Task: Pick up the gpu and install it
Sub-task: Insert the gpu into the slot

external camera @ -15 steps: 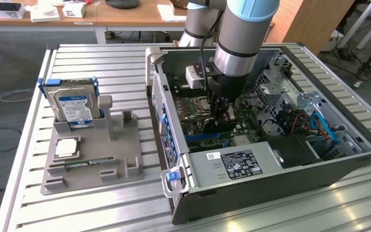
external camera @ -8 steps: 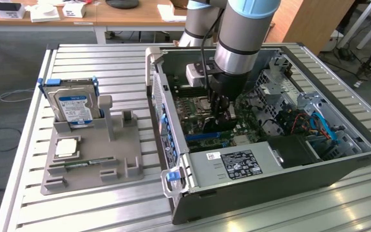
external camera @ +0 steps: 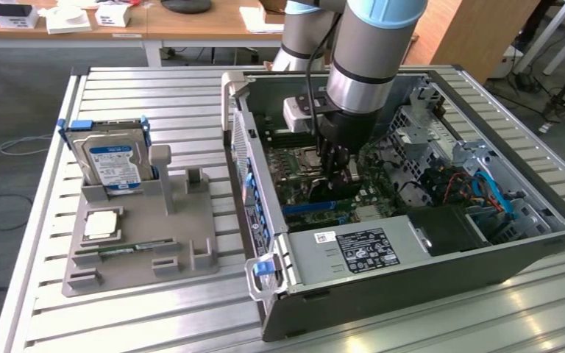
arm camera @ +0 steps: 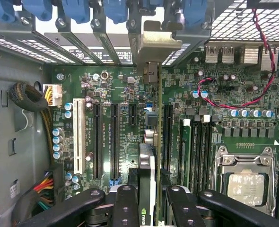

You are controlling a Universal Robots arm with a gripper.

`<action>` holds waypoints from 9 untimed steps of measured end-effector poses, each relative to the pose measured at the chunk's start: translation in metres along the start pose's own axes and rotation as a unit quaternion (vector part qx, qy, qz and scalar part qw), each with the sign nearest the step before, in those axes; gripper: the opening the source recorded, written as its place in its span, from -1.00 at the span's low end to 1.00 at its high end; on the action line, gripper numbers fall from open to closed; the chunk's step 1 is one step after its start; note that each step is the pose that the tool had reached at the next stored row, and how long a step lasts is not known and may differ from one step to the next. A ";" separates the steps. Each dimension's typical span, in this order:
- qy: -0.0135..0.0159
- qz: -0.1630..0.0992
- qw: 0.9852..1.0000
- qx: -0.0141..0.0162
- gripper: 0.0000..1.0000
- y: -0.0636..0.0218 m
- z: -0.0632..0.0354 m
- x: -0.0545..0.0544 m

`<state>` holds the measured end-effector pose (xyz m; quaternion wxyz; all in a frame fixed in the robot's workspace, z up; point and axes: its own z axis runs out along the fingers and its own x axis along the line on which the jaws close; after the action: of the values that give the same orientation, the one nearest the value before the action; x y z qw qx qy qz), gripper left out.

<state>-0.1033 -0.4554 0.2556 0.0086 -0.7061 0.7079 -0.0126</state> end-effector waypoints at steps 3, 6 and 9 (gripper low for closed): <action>0.000 0.000 1.000 0.000 -0.45 0.0000 -0.0013 0.000; 0.000 0.000 1.000 0.000 -0.45 -0.0001 -0.0036 0.000; 0.000 0.000 1.000 0.000 -0.45 -0.0001 -0.0036 0.000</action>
<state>-0.1033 -0.4553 0.2592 0.0088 -0.7061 0.7079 -0.0126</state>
